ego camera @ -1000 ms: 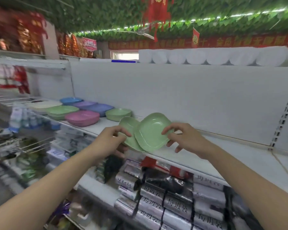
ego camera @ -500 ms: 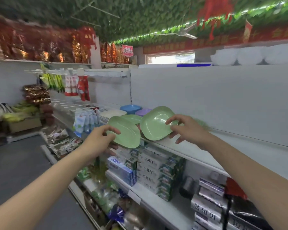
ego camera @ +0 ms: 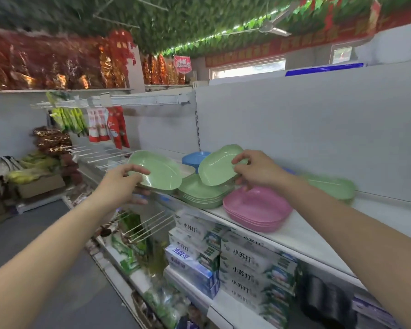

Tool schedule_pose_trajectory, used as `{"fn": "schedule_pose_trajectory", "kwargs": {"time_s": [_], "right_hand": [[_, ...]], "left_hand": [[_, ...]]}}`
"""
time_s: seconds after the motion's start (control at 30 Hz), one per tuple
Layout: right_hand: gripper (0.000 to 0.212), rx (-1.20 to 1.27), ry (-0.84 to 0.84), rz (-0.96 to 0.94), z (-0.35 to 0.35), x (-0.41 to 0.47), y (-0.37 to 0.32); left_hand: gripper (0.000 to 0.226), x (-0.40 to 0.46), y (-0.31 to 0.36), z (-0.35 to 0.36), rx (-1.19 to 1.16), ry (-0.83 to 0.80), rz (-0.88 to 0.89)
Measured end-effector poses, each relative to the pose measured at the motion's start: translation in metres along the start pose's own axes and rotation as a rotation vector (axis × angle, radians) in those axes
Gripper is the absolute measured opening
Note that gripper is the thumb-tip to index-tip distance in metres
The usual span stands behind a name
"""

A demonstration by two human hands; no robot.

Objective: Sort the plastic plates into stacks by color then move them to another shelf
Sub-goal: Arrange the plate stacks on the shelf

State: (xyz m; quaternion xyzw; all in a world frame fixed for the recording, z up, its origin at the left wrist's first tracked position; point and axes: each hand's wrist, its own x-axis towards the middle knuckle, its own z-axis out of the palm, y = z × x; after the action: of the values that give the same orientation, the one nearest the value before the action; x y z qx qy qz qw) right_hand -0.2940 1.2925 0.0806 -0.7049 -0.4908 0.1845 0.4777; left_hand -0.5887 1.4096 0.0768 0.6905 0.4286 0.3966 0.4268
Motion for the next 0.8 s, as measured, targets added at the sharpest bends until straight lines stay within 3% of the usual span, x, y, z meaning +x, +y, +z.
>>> {"fn": "schedule_pose_trajectory", "kwargs": {"time_s": [0.2, 0.43, 0.8], "right_hand": [[0.023, -0.008, 0.054, 0.058, 0.008, 0.016, 0.003], [0.021, -0.091, 0.31, 0.167, -0.01, 0.011, 0.017], [0.035, -0.14, 0.686, 0.454, -0.087, -0.051, 0.062]], "left_hand": [[0.023, 0.07, 0.001, 0.021, -0.042, -0.087, 0.046], [0.022, 0.125, 0.011, 0.074, -0.1, -0.392, 0.15], [0.021, 0.113, 0.056, 0.184, -0.145, -0.768, 0.213]]}}
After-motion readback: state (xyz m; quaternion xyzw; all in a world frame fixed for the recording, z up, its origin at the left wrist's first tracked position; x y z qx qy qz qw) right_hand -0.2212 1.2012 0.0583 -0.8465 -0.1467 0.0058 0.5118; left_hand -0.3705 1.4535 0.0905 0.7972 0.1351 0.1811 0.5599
